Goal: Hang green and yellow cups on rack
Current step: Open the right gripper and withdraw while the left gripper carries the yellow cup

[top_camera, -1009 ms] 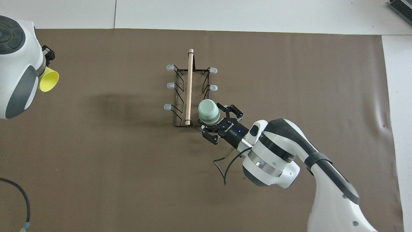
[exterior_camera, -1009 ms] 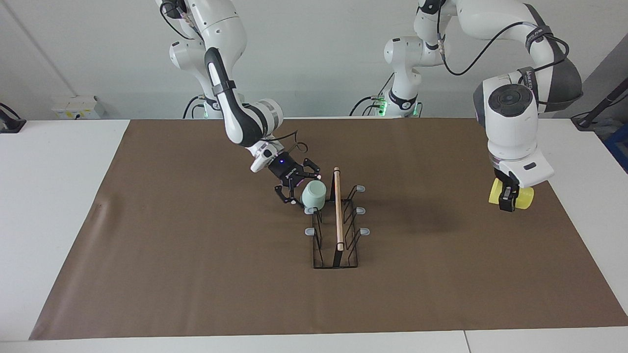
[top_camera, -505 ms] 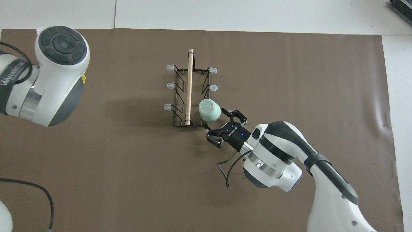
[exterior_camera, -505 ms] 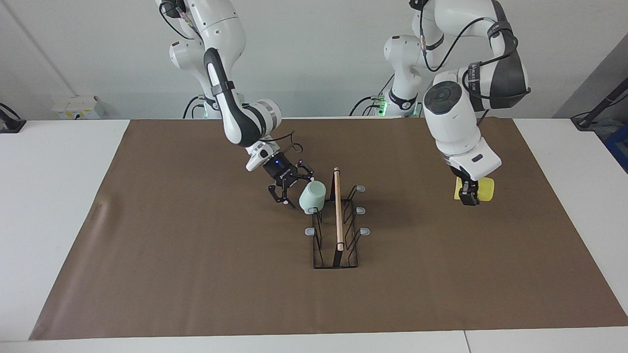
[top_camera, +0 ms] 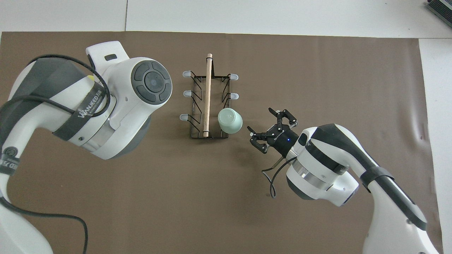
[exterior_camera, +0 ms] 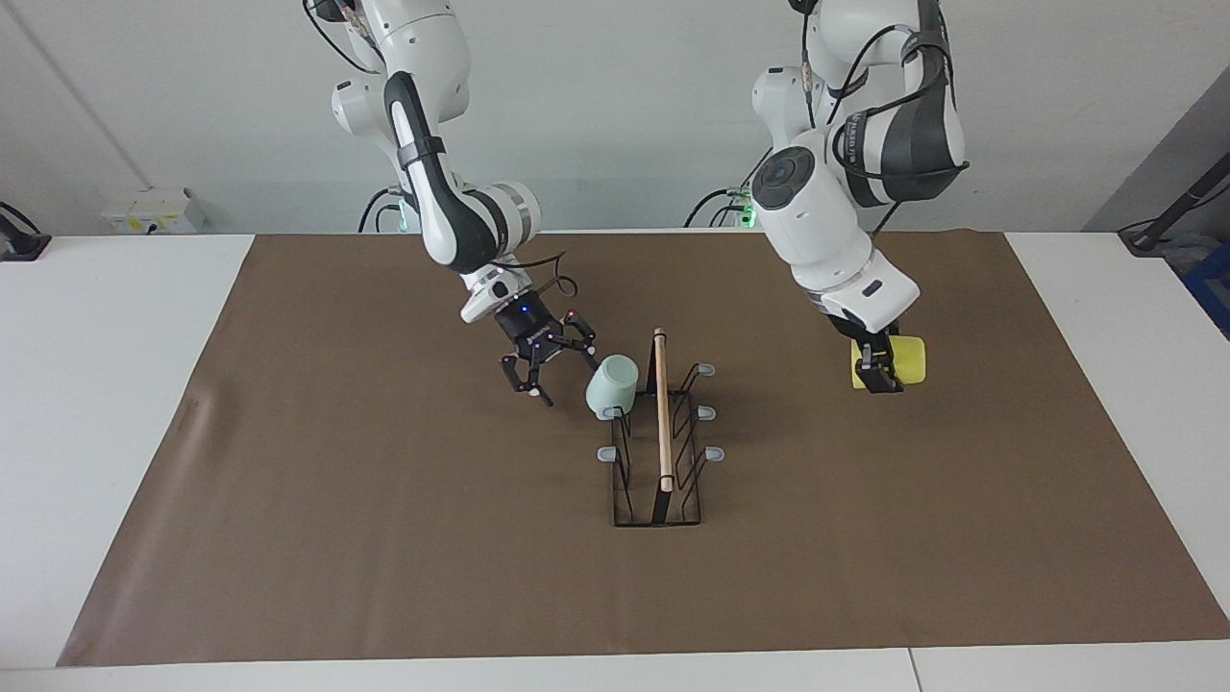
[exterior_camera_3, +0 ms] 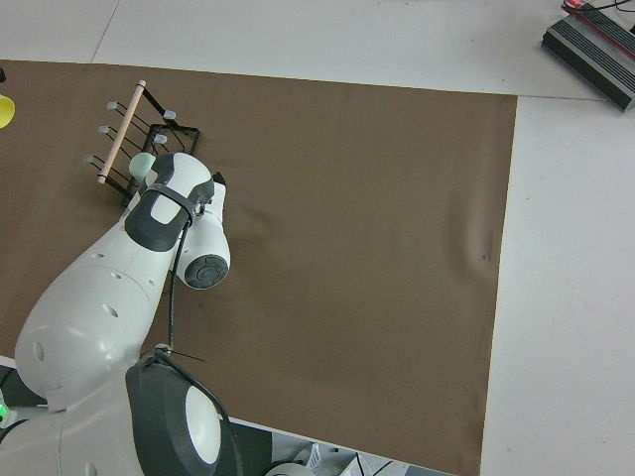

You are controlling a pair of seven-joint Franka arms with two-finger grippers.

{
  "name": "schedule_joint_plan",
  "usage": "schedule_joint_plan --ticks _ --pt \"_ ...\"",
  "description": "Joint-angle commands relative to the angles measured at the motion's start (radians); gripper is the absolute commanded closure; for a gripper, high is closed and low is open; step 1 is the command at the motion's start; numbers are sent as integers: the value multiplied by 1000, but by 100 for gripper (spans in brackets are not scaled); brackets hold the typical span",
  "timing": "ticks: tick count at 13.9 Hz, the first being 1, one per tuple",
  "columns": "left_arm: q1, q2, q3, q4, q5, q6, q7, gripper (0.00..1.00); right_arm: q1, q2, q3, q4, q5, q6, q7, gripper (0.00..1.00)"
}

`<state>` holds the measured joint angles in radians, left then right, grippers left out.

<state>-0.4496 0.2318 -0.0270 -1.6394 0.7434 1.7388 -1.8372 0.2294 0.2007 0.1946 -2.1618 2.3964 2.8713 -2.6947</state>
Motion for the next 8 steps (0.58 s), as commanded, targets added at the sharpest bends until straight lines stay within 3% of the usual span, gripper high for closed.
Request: schedule_joint_plan --ticks 1,8 --pt "-43 -48 13 -71 43 -24 -54 100 -105 -14 9 3 -206 -6 -36 0" --pt "-176 12 13 -51 207 -195 -257 100 -223 8 8 57 -656 -18 -56 0"
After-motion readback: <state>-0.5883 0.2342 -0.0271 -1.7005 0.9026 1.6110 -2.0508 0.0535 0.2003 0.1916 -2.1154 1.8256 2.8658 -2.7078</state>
